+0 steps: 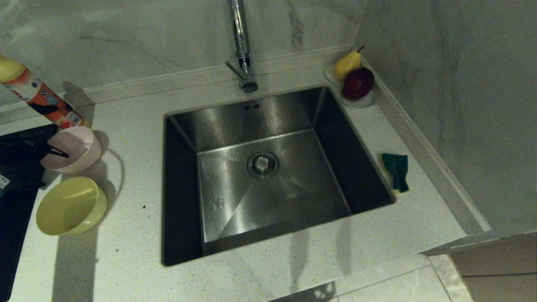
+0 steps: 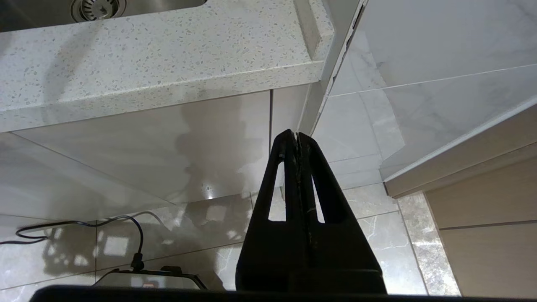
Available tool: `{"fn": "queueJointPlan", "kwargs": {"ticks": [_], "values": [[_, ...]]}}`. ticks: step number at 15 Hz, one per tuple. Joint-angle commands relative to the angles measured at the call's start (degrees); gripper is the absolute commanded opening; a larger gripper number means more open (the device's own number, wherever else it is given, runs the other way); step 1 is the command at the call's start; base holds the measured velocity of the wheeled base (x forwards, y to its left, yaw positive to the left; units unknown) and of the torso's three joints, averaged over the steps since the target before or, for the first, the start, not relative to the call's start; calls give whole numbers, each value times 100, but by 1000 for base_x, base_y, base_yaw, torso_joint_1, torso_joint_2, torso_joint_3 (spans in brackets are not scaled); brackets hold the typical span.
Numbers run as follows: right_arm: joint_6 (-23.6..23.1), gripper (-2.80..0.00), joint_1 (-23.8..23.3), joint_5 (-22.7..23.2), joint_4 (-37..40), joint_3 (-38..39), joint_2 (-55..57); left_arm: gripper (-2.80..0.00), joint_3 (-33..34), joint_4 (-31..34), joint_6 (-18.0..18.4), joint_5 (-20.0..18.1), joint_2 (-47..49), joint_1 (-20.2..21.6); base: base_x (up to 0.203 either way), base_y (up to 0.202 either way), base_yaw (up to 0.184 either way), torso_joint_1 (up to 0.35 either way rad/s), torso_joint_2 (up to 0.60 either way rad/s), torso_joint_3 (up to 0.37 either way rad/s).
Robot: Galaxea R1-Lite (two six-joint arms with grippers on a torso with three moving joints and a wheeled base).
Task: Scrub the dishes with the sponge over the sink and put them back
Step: Place the bowl on the bowl
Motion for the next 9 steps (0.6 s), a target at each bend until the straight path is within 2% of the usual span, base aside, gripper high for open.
{"fn": "queueJointPlan", "kwargs": {"ticks": [1,5,9], "values": [[2,-280,2,1,-7,1,-10,-280,-16,19,-14,26,41,0,0,0,0,0,0,0],[2,-280,2,1,-7,1,-1,-280,-16,20,-22,19,58,-7,0,0,0,0,0,0],[2,-280,2,1,-4,1,-10,-280,102,23,-26,61,-400,22,0,0,0,0,0,0]]}}
